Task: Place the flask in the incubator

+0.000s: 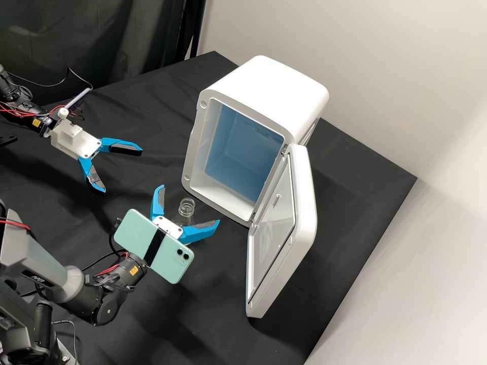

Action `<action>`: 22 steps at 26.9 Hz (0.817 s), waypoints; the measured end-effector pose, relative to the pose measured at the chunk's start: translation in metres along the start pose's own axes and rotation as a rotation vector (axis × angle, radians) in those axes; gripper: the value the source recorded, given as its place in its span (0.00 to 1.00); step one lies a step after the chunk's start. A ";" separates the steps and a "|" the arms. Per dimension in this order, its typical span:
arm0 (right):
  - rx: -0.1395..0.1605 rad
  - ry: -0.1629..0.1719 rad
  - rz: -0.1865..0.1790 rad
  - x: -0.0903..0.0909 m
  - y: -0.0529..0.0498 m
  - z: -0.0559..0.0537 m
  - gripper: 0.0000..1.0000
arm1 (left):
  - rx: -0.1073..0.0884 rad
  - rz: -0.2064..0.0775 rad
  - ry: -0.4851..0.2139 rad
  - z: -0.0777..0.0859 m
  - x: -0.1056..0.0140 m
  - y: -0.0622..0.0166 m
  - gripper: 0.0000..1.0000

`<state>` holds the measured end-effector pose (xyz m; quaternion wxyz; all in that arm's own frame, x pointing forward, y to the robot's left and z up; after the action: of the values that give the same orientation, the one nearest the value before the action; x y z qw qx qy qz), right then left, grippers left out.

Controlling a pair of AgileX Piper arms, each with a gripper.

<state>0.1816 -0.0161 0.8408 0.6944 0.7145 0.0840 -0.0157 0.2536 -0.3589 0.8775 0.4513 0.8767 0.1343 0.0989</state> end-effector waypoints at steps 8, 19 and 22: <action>0.013 -0.028 -0.029 -0.005 -0.005 0.007 1.00 | 0.000 0.000 0.000 0.000 0.000 0.0000 1.00; 0.024 -0.062 -0.144 -0.001 -0.029 0.019 1.00 | 0.000 0.000 0.000 0.000 0.000 0.0000 1.00; 0.022 -0.086 -0.149 0.001 -0.032 0.025 1.00 | 0.000 0.000 0.000 0.000 0.000 0.0000 1.00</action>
<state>0.1804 -0.0402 0.8084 0.6863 0.7127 0.1066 -0.0989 0.2536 -0.3589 0.8775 0.4513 0.8767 0.1343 0.0989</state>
